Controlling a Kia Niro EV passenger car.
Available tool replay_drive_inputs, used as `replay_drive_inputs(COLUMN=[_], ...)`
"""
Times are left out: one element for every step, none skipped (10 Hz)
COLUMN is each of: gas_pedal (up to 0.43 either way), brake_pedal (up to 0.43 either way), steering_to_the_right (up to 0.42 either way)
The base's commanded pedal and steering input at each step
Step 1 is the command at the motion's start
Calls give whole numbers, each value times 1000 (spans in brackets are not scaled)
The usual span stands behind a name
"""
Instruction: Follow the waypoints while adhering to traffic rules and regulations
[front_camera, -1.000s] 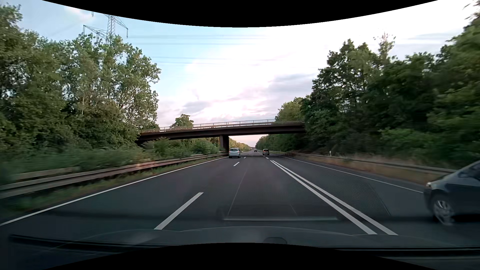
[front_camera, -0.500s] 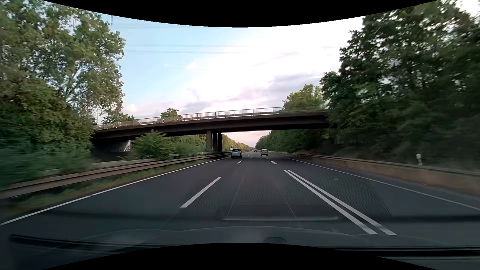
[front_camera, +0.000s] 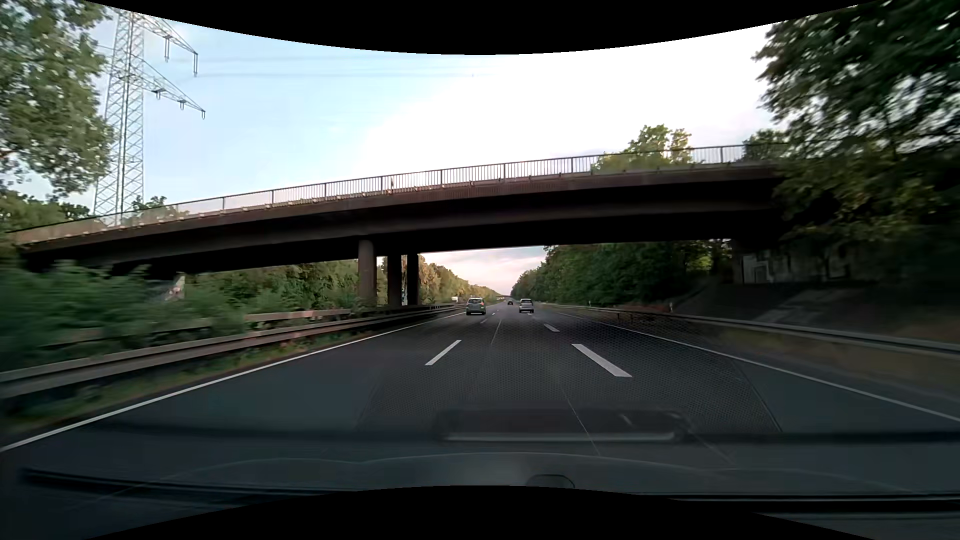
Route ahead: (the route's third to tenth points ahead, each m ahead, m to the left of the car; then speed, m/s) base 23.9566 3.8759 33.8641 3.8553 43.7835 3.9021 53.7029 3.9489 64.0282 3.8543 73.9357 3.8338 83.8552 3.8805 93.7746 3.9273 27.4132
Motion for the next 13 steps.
replay_drive_inputs(gas_pedal=[0, 0, 0, 0, 67, 118, 157, 177, 209, 220, 220, 220, 220], brake_pedal=[0, 0, 0, 0, 0, 0, 0, 0, 0, 0, 0, 0, 0], steering_to_the_right=[-3, -4, -4, -4, -4, -4, -4, -3, -3, -3, -3, -3, -3])
